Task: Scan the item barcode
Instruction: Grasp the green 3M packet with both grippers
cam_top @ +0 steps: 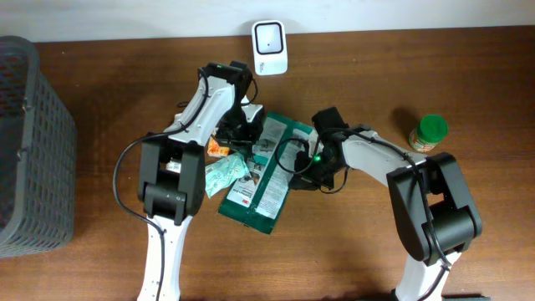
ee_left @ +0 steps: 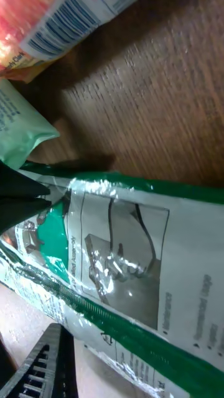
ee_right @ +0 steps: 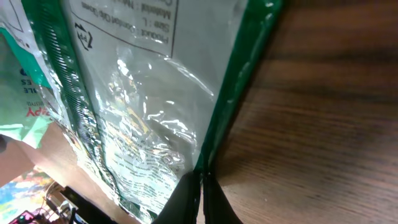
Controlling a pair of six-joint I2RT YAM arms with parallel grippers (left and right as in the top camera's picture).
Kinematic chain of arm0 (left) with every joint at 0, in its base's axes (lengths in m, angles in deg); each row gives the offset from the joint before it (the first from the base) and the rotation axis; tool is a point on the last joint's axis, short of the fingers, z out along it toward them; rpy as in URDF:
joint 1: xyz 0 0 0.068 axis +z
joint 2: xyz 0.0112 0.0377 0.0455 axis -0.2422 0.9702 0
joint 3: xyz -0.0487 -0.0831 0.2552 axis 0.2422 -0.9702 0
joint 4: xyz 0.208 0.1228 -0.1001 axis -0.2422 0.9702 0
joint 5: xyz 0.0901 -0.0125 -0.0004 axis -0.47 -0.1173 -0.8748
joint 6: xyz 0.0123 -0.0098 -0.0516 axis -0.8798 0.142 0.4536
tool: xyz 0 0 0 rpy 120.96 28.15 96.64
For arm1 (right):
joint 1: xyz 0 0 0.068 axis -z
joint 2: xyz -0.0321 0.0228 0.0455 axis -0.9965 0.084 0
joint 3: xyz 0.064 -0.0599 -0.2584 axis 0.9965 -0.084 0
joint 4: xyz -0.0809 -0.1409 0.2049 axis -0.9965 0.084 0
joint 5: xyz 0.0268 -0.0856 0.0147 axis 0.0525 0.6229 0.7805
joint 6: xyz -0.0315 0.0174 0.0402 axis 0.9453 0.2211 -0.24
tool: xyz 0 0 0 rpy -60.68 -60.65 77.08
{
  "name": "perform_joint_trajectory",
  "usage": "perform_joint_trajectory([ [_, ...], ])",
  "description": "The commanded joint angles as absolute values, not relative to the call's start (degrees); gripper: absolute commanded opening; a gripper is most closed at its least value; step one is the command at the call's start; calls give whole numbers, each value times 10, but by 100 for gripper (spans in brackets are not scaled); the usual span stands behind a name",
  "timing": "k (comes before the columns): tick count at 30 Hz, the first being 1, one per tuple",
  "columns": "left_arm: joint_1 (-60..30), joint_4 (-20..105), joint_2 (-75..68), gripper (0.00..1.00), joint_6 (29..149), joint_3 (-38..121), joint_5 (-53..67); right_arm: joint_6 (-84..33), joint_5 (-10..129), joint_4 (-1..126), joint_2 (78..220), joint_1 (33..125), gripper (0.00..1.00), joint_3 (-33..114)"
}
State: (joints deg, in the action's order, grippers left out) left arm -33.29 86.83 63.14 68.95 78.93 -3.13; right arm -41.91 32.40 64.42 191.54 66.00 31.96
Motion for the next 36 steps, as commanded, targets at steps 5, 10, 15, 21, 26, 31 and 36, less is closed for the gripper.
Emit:
perform_joint_trajectory([
  [5,-351,837,647,0,724,745,-18,-422,296,569,1913,692,4,312],
  [10,-356,819,647,0,765,719,33,-416,230,480,1913,715,5,315],
  [15,-370,817,647,0,851,709,33,-351,189,590,1913,794,34,320],
  [21,-377,787,647,0,907,703,107,-256,231,677,1910,808,44,318],
  [26,-377,787,647,0,907,703,108,-295,265,653,1926,731,50,298],
  [31,-377,787,647,0,906,703,108,-301,161,519,1929,706,48,298],
  [36,-376,787,647,0,906,703,107,-285,155,518,1928,717,33,299],
])
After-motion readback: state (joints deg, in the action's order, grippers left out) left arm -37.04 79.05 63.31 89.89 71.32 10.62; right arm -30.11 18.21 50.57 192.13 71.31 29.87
